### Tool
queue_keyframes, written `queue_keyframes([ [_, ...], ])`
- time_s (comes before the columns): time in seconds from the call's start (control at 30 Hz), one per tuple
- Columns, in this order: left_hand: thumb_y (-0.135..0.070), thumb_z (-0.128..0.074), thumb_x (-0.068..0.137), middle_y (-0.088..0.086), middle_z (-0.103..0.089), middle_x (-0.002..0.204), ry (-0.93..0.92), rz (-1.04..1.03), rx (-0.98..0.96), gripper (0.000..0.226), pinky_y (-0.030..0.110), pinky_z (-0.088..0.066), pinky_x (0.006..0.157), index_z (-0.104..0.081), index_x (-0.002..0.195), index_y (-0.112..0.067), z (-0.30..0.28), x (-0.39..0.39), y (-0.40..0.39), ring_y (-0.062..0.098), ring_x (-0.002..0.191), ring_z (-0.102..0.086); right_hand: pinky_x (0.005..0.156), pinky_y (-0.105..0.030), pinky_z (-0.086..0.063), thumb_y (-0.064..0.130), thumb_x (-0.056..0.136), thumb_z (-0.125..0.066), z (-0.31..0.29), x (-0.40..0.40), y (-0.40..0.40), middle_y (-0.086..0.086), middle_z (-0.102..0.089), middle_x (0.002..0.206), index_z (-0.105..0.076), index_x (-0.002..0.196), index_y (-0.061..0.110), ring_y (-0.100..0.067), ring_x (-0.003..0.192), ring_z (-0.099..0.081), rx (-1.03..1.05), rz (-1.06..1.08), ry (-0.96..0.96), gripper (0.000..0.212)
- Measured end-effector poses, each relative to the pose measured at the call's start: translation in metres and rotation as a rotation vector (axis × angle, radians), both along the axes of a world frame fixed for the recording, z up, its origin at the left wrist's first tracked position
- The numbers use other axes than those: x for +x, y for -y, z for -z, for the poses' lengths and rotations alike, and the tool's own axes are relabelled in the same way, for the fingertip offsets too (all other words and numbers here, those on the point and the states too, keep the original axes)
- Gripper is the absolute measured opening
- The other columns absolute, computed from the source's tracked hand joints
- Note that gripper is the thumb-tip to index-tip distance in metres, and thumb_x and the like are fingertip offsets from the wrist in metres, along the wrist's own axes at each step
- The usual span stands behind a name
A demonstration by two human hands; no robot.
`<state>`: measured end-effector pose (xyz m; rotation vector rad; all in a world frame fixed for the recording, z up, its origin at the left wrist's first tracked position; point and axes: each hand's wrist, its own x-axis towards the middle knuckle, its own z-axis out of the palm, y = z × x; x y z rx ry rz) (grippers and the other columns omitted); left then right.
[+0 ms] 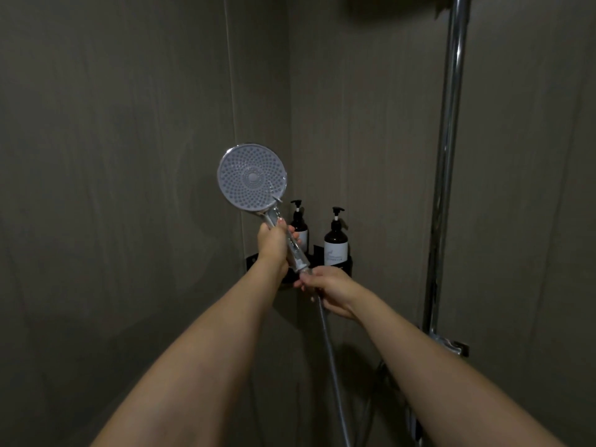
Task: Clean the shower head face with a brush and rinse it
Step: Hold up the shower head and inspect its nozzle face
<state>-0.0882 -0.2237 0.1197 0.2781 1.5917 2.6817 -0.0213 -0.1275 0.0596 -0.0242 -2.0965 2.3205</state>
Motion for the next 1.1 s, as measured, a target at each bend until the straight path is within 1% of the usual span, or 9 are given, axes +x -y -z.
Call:
queue_keyframes([
  [0.1, -0.014, -0.038, 0.098, 0.003, -0.046, 0.069, -0.001, 0.007, 0.001, 0.018, 0.027, -0.046, 0.056, -0.044, 0.082, -0.017, 0.0002, -0.0002, -0.0002, 0.013, 0.057, -0.048, 0.074, -0.027, -0.040, 0.031, 0.096, -0.046, 0.0023, -0.0022, 0.0012, -0.005, -0.061, 0.095, -0.063, 0.101, 0.015, -0.016, 0.084, -0.053, -0.065, -0.009, -0.009, 0.024],
  [0.23, -0.013, -0.038, 0.098, 0.003, -0.047, 0.069, 0.003, 0.023, 0.004, 0.016, 0.027, -0.047, 0.058, -0.045, 0.084, -0.016, 0.0009, 0.0016, -0.0007, 0.014, 0.058, -0.048, 0.066, -0.023, -0.040, 0.021, 0.097, -0.046, 0.0007, 0.0016, 0.0011, -0.005, -0.058, 0.080, -0.060, 0.088, 0.011, -0.011, 0.071, -0.052, 0.065, 0.008, -0.035, 0.019],
  [0.4, -0.013, -0.038, 0.098, 0.003, -0.048, 0.070, -0.004, 0.039, -0.006, 0.012, 0.026, -0.047, 0.058, -0.046, 0.089, -0.015, 0.0016, 0.0024, -0.0041, 0.013, 0.058, -0.048, 0.060, -0.022, -0.042, 0.031, 0.099, -0.039, 0.0036, 0.0018, -0.0005, -0.007, -0.060, 0.073, -0.060, 0.095, 0.011, -0.012, 0.064, -0.053, -0.069, -0.022, -0.044, 0.029],
  [0.53, -0.015, -0.039, 0.098, 0.003, -0.048, 0.070, 0.006, 0.036, -0.003, 0.014, 0.027, -0.047, 0.059, -0.045, 0.086, -0.016, 0.0005, 0.0018, -0.0067, 0.013, 0.058, -0.049, 0.051, -0.016, -0.039, 0.023, 0.096, -0.048, 0.0031, 0.0024, -0.0012, -0.003, -0.053, 0.070, -0.058, 0.081, 0.014, -0.005, 0.052, -0.050, 0.114, 0.041, -0.100, 0.020],
  [0.6, -0.015, -0.039, 0.098, 0.003, -0.048, 0.071, -0.001, 0.032, -0.010, 0.014, 0.027, -0.047, 0.059, -0.045, 0.085, -0.016, 0.0003, 0.0014, -0.0073, 0.014, 0.058, -0.050, 0.049, -0.017, -0.037, 0.029, 0.097, -0.045, 0.0035, 0.0021, 0.0005, -0.002, -0.050, 0.067, -0.057, 0.082, 0.017, -0.006, 0.049, -0.046, 0.065, 0.048, -0.120, 0.024],
  [0.7, -0.015, -0.039, 0.098, 0.003, -0.049, 0.072, -0.025, 0.037, -0.032, 0.008, 0.026, -0.046, 0.057, -0.046, 0.102, -0.012, -0.0001, 0.0038, -0.0061, 0.013, 0.058, -0.051, 0.056, -0.021, -0.034, 0.030, 0.101, -0.031, 0.0044, 0.0022, 0.0008, -0.002, -0.049, 0.067, -0.058, 0.095, 0.015, -0.010, 0.057, -0.042, -0.109, -0.016, -0.080, 0.031],
  [0.87, -0.015, -0.039, 0.098, 0.004, -0.049, 0.073, -0.027, 0.020, -0.037, 0.026, 0.027, -0.047, 0.056, -0.044, 0.122, -0.005, -0.0003, 0.0035, -0.0050, 0.014, 0.058, -0.051, 0.057, -0.020, -0.037, 0.015, 0.096, -0.045, 0.0079, -0.0025, 0.0034, -0.001, -0.051, 0.072, -0.056, 0.083, 0.015, -0.009, 0.061, -0.045, 0.150, 0.071, -0.138, 0.017],
  [1.0, -0.014, -0.040, 0.098, 0.003, -0.048, 0.073, -0.027, 0.015, -0.036, 0.015, 0.027, -0.046, 0.056, -0.045, 0.112, -0.013, 0.0021, -0.0004, -0.0015, 0.013, 0.060, -0.049, 0.069, -0.023, -0.040, 0.019, 0.098, -0.042, 0.0085, -0.0054, 0.0066, -0.002, -0.058, 0.080, -0.059, 0.089, 0.017, -0.012, 0.074, -0.051, 0.086, 0.098, -0.102, 0.019],
  [1.1, -0.013, -0.039, 0.098, 0.004, -0.047, 0.071, -0.015, 0.013, -0.019, 0.006, 0.027, -0.046, 0.056, -0.044, 0.096, -0.012, 0.0034, -0.0011, -0.0013, 0.013, 0.058, -0.048, 0.068, -0.025, -0.041, 0.013, 0.095, -0.048, 0.0077, -0.0035, 0.0076, -0.001, -0.057, 0.074, -0.058, 0.081, 0.015, -0.012, 0.070, -0.051, 0.209, 0.100, -0.149, 0.018],
])
